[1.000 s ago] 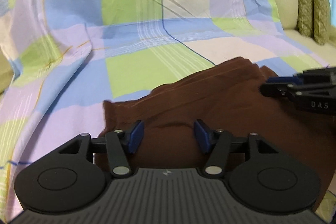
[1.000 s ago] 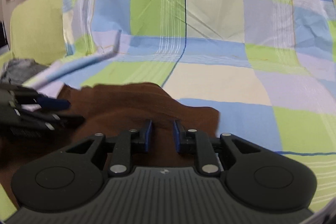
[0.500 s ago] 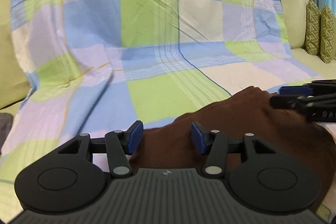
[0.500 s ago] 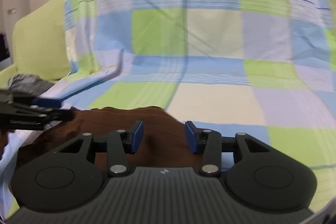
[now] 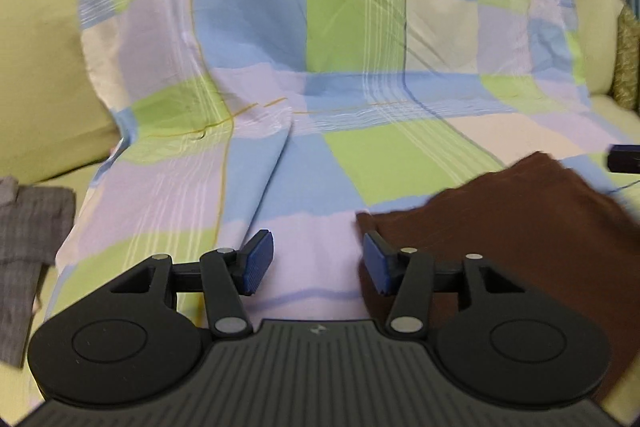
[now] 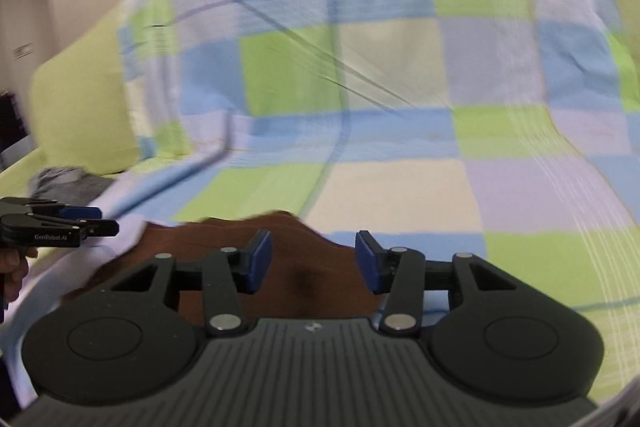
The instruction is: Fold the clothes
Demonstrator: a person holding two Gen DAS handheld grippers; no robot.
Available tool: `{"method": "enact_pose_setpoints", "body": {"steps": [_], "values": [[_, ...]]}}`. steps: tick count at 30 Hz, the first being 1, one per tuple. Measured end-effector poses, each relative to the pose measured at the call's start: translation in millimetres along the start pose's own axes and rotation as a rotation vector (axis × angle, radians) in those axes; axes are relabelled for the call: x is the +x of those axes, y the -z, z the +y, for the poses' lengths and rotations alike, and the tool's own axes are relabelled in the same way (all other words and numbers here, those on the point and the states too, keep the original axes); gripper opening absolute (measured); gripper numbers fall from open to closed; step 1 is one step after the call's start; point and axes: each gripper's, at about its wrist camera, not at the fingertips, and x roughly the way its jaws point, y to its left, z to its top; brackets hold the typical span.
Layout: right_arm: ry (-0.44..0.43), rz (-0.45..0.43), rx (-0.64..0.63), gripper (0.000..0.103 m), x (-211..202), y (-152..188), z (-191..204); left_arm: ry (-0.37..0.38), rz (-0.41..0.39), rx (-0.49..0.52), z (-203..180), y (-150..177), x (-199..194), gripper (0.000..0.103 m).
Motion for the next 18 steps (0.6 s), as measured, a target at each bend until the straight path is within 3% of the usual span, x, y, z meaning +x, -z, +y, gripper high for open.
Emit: {"method": "enact_pose_setpoints", "body": {"steps": [3,5,9,11,13,14,15,18], "values": [[-0.094,0.027,-0.166,0.042,8.2,-11.7,38.0,0.142,0.017,-0.032,-4.1,14.4,-20.5,0.044],[-0.152,0.055,-0.299,0.041,17.8,-17.6,64.6,0.197,0.035,-0.013,-11.7,23.7,-25.5,0.043],[-0.255,0.135,-0.575,0.037,48.3,-23.6,108.9,0.2,0.059,0.054,-22.8,33.2,-19.9,0.043],[-0.287,0.164,-0.666,0.026,61.0,-25.5,123.3,0.202,0.075,0.092,-25.3,33.9,-11.7,0.043],[-0.326,0.206,-0.745,0.021,79.6,-31.0,134.4,0.211,0.091,0.103,-25.5,33.7,-6.1,0.036],[-0.347,0.232,-0.778,0.02,90.8,-34.8,139.7,0.216,0.098,0.101,-24.6,33.8,-4.4,0.018],[-0.381,0.267,-0.816,0.02,105.8,-40.2,145.9,0.222,0.106,0.099,-23.6,34.0,-2.8,0.009],[-0.425,0.316,-0.886,0.02,126.5,-42.9,156.8,0.249,0.101,0.066,-15.9,38.0,-4.8,0.008]]}}
